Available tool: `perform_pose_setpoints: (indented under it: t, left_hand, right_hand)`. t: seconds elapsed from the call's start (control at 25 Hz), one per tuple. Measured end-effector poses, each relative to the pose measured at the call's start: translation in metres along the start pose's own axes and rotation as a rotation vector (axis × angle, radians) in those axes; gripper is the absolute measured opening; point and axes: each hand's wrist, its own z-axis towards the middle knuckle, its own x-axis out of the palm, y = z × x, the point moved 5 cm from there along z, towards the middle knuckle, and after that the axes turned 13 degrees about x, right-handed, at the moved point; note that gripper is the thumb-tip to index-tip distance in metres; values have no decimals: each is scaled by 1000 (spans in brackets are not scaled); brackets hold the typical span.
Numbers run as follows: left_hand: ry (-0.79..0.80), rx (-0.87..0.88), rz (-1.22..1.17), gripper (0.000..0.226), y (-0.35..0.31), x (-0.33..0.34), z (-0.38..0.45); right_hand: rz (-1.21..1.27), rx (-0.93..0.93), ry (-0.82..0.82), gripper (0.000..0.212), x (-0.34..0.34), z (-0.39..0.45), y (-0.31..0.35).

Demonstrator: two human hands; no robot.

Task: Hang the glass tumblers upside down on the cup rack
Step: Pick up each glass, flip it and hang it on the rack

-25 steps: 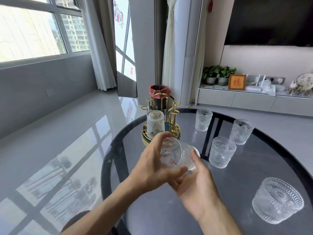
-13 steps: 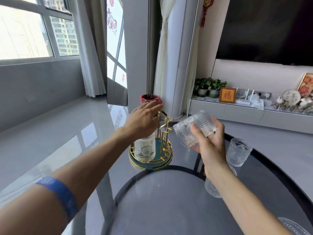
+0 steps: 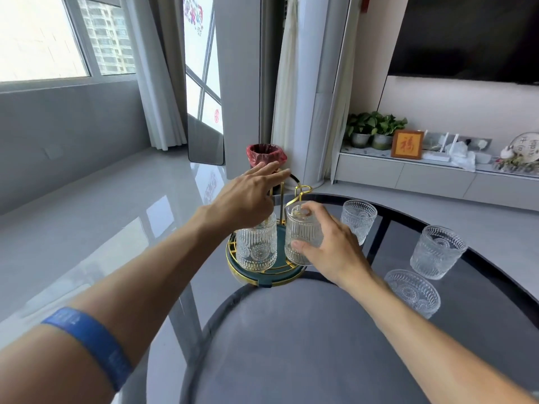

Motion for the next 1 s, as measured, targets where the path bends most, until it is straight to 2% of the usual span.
perform_pose_setpoints:
  t: [0.12, 0.28, 0.4, 0.48, 0.56, 0.64, 0.72, 0.8, 0.88, 1.0]
  left_hand:
    - [11, -5, -6, 80, 2, -1, 1]
    - [13, -53, -50, 81, -1, 5, 1]
    - [-1, -95, -89, 71, -9, 5, 6]
    - [-86, -129, -117, 64, -19, -1, 9]
    - [-266, -142, -155, 58, -40, -7, -1]
    - [-397, -134, -193, 57, -69, -3, -18]
    - [-442, -90, -224, 57, -108, 12, -34]
    - [-408, -25, -268, 56, -148, 36, -40]
    - [-255, -17, -265, 64, -187, 66, -37]
    - [-15, -182, -231, 92, -214, 112, -23]
  right_hand:
    - [85, 40, 8, 58, 8, -3, -7]
    - [77, 67, 30, 58, 11, -4, -8]
    - [44, 99, 54, 62, 10, -5, -8]
    - [11, 115, 104, 71, 3, -14, -8]
    - [43, 100, 113, 77, -14, -39, -13]
    - [89, 72, 23, 65, -38, -70, -25]
    - [120, 93, -57, 45, -61, -101, -41]
    - [171, 135, -145, 35, -86, -125, -56]
    - [258, 213, -282, 33, -113, -146, -71]
    - [438, 314, -358, 33, -139, -171, -84]
